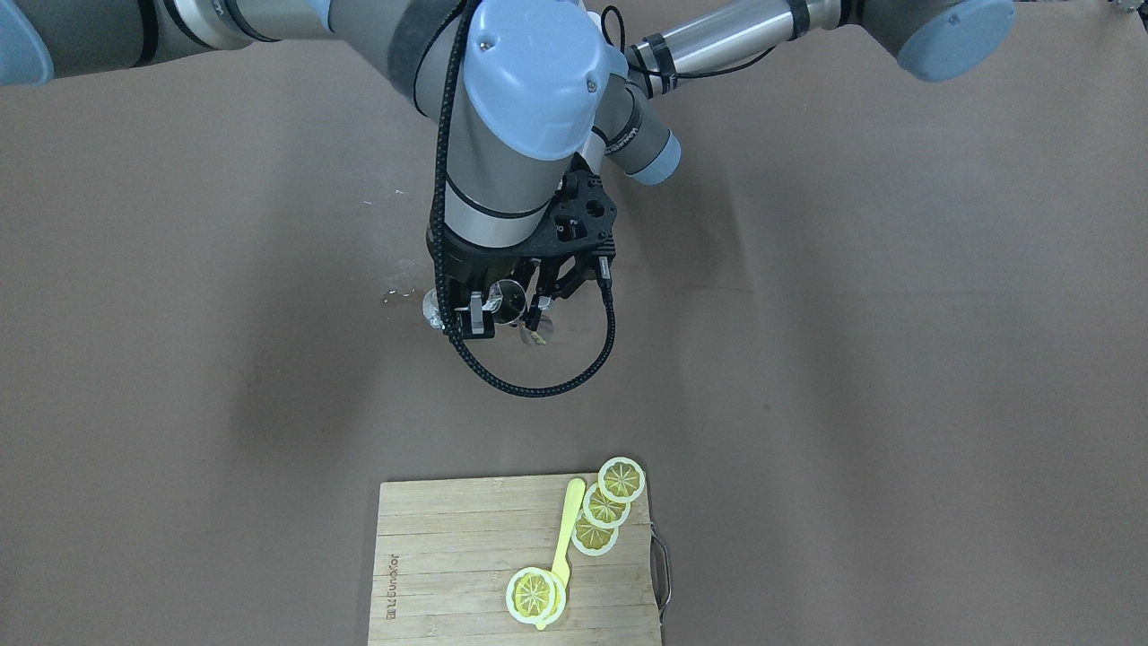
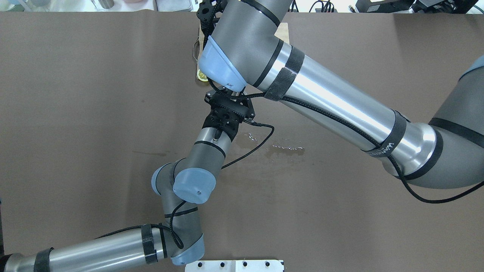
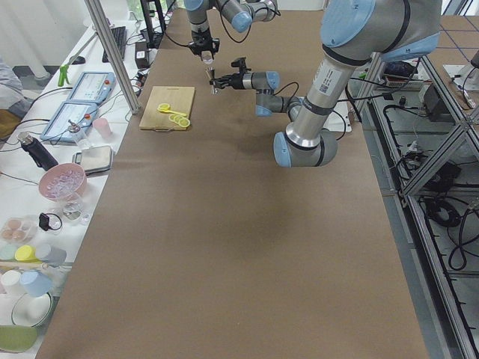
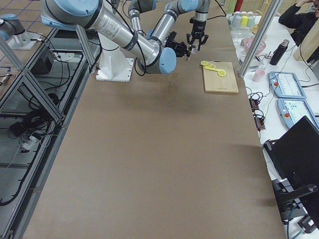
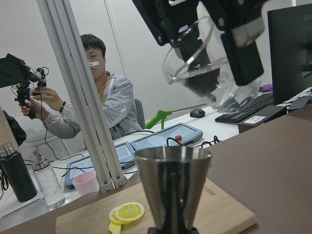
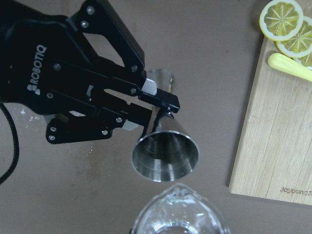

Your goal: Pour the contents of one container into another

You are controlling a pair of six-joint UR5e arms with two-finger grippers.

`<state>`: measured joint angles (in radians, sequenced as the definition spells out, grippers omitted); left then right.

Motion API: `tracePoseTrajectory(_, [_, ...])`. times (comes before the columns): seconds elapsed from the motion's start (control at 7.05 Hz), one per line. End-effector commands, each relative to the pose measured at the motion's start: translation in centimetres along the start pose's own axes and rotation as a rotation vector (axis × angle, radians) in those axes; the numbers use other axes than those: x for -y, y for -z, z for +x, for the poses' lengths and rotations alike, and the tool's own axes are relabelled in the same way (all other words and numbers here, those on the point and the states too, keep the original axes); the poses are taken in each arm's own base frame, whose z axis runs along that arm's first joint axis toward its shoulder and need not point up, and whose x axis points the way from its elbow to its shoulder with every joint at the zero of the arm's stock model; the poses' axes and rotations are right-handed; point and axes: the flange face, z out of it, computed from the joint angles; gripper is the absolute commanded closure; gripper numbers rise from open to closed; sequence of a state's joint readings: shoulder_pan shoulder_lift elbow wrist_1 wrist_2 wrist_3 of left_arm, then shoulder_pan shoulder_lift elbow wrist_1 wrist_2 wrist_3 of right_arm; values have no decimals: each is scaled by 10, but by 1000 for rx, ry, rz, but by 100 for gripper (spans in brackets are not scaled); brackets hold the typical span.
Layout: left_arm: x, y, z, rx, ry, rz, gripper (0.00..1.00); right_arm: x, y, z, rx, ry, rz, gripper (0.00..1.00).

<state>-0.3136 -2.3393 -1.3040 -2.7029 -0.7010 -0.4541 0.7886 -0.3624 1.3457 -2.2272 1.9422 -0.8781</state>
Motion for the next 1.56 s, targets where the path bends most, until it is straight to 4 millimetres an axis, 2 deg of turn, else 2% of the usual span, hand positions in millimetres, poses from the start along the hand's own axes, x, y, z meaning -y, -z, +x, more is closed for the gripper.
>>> tracePoseTrajectory(0.0, [1, -1, -2, -1, 3, 3, 100, 5, 6, -3, 5, 19, -30, 100])
tracePoseTrajectory(0.43, [5, -9, -7, -26, 2, -8, 100, 27, -8, -9, 25, 40, -94, 100])
tracePoseTrajectory(1.13, [7, -13, -12, -19, 1, -5, 100, 24, -6, -9, 29, 75, -125, 100])
tracePoseTrajectory(1.42, [7, -13, -13, -18, 2, -4, 100, 20, 1, -6, 24, 94, -66, 100])
